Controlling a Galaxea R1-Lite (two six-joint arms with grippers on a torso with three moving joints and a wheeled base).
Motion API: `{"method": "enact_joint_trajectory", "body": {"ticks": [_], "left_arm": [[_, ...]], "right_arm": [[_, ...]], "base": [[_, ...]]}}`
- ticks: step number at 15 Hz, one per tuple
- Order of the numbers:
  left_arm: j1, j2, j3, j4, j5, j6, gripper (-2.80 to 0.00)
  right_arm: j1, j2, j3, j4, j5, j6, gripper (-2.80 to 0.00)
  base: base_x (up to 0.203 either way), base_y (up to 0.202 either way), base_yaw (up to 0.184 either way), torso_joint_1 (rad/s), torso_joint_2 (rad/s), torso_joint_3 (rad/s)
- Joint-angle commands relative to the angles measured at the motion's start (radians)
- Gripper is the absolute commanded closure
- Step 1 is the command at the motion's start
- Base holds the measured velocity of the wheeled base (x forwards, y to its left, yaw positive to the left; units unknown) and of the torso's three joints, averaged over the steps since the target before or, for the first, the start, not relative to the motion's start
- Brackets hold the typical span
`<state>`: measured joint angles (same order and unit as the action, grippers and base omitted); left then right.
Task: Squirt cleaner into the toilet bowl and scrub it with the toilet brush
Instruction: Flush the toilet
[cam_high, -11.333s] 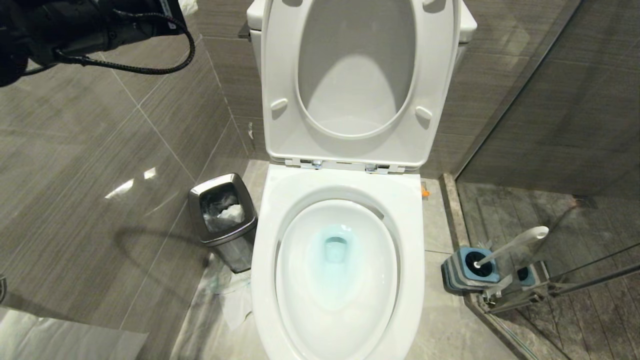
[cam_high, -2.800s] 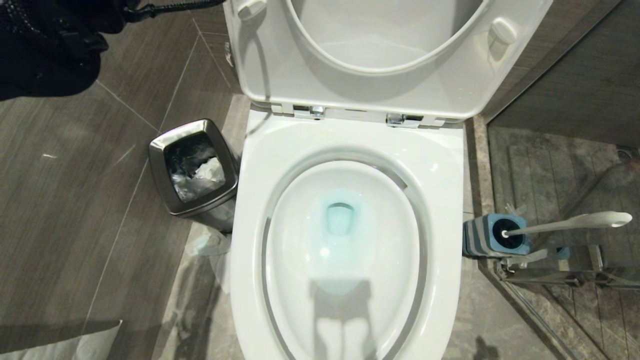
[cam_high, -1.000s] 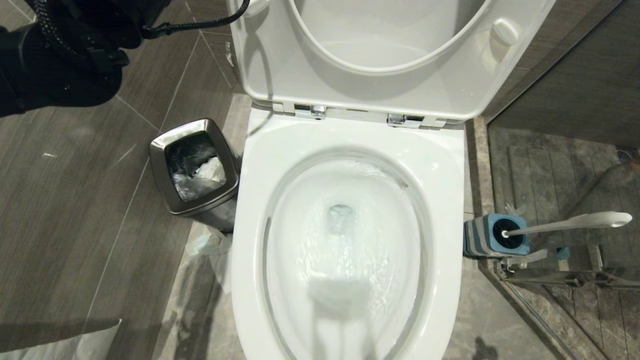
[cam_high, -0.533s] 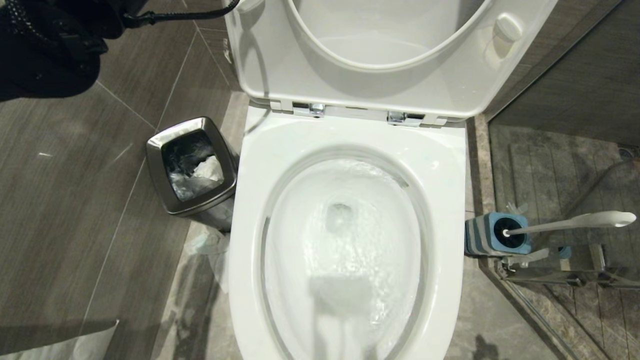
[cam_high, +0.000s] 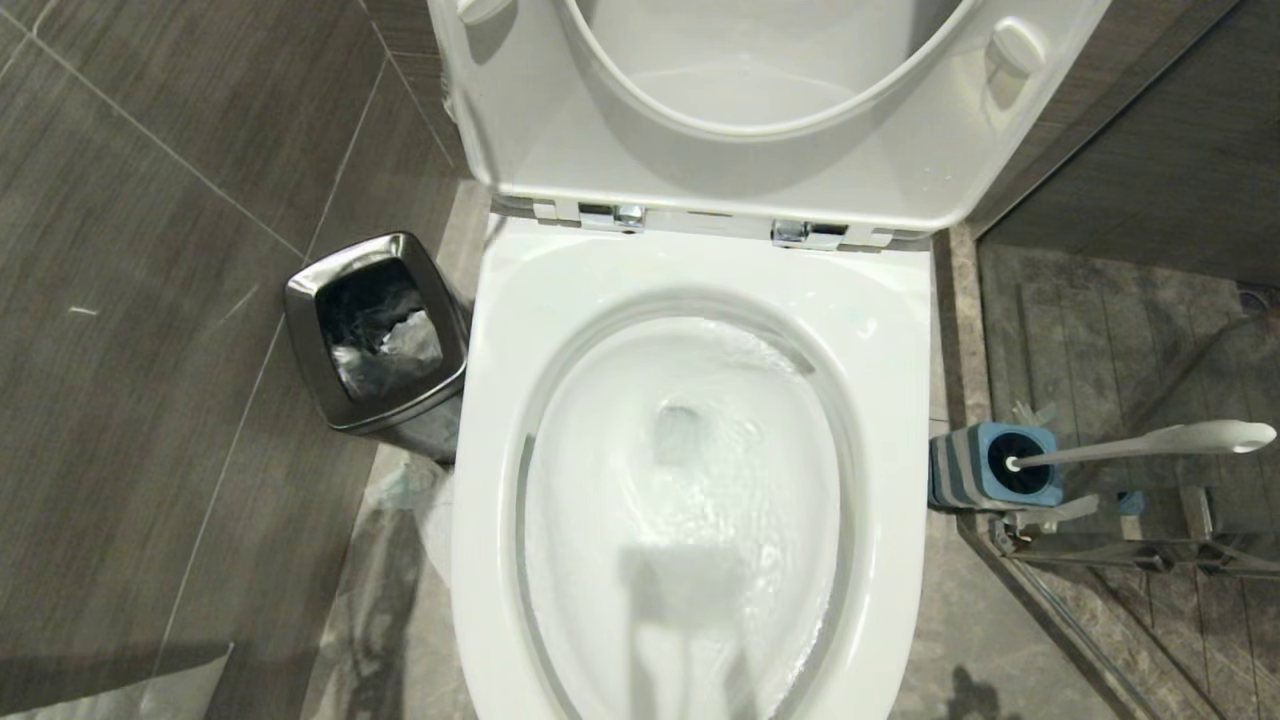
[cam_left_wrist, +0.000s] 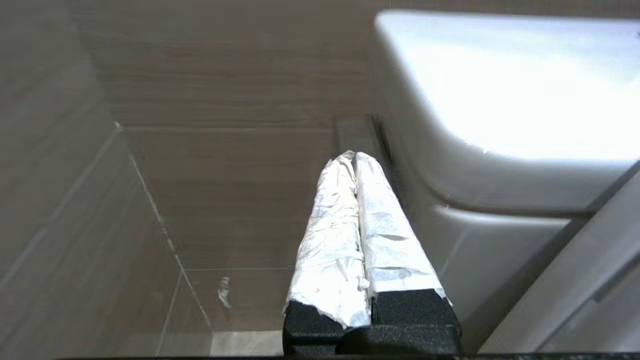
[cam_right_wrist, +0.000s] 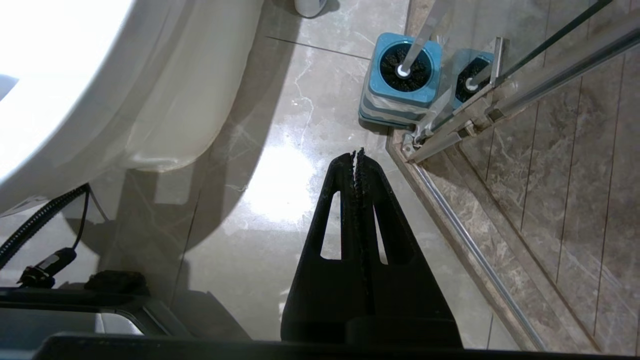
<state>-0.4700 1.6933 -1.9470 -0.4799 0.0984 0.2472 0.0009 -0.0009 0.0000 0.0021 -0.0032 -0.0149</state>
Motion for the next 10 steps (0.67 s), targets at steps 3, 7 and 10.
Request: {"method": "enact_joint_trajectory", "body": {"ticks": [3, 7, 10], "left_arm": [[0.003, -0.122, 0.002, 0.063, 0.002, 0.012, 0.00], [0.002, -0.219, 0.003, 0.196, 0.001, 0.014, 0.00], [0.001, -0.304, 0.026, 0.350, 0.003, 0.005, 0.00]], "right_arm": [[0.001, 0.001, 0.002, 0.000, 0.000, 0.000, 0.00], [-0.001, 0.001, 0.001, 0.001, 0.000, 0.000, 0.00], [0.001, 0.001, 0.002, -0.001, 0.000, 0.000, 0.00]], "base": [[0.000, 0.000, 0.000, 0.000, 0.00, 0.000], [0.000, 0.000, 0.000, 0.000, 0.00, 0.000], [0.000, 0.000, 0.000, 0.000, 0.00, 0.000]]}}
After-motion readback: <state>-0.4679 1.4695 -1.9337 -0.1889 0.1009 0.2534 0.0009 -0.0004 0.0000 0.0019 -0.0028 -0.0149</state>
